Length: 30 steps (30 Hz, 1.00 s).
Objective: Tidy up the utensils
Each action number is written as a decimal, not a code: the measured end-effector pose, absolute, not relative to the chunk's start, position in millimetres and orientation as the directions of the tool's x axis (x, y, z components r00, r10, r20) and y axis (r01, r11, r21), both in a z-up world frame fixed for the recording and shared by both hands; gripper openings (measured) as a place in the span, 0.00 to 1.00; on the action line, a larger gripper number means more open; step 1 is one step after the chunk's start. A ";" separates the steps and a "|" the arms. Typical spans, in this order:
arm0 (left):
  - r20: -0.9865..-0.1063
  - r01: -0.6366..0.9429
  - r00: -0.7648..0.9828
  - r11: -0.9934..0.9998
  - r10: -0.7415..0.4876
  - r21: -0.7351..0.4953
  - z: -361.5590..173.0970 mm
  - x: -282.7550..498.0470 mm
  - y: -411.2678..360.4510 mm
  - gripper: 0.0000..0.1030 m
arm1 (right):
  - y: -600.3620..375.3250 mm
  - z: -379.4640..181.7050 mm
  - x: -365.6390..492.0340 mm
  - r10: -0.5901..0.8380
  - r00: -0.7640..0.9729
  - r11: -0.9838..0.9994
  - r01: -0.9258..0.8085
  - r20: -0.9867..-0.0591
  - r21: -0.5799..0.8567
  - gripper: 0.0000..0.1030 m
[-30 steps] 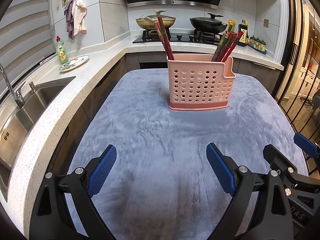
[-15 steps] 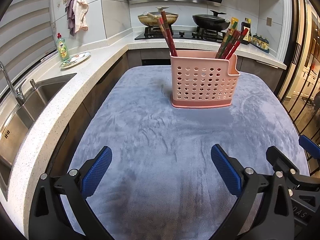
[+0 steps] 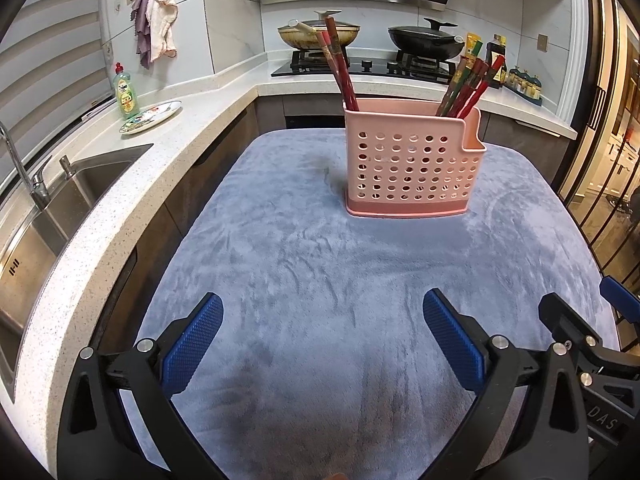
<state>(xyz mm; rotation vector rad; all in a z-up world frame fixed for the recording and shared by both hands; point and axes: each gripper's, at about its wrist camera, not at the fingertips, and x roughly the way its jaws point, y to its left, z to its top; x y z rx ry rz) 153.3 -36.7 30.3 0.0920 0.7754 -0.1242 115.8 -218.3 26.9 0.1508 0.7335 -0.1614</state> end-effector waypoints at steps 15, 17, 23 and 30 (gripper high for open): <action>-0.691 0.139 0.719 0.989 -0.066 0.049 33.6 155.5 -40.7 0.93 | -224.9 25.9 121.4 -0.092 0.727 0.975 0.205 -0.681 0.088 0.93; -0.691 0.140 0.720 0.989 -0.067 0.049 33.9 155.9 -40.9 0.93 | -225.0 26.0 121.9 -0.092 0.727 0.975 0.206 -0.680 0.088 0.93; -0.685 0.142 0.725 0.988 -0.066 0.054 37.5 157.1 -43.0 0.93 | -225.7 25.9 122.9 -0.094 0.727 0.975 0.206 -0.680 0.086 0.93; -0.685 0.138 0.726 0.989 -0.063 0.056 38.0 157.9 -43.5 0.93 | -226.0 26.2 123.7 -0.095 0.728 0.975 0.206 -0.679 0.085 0.93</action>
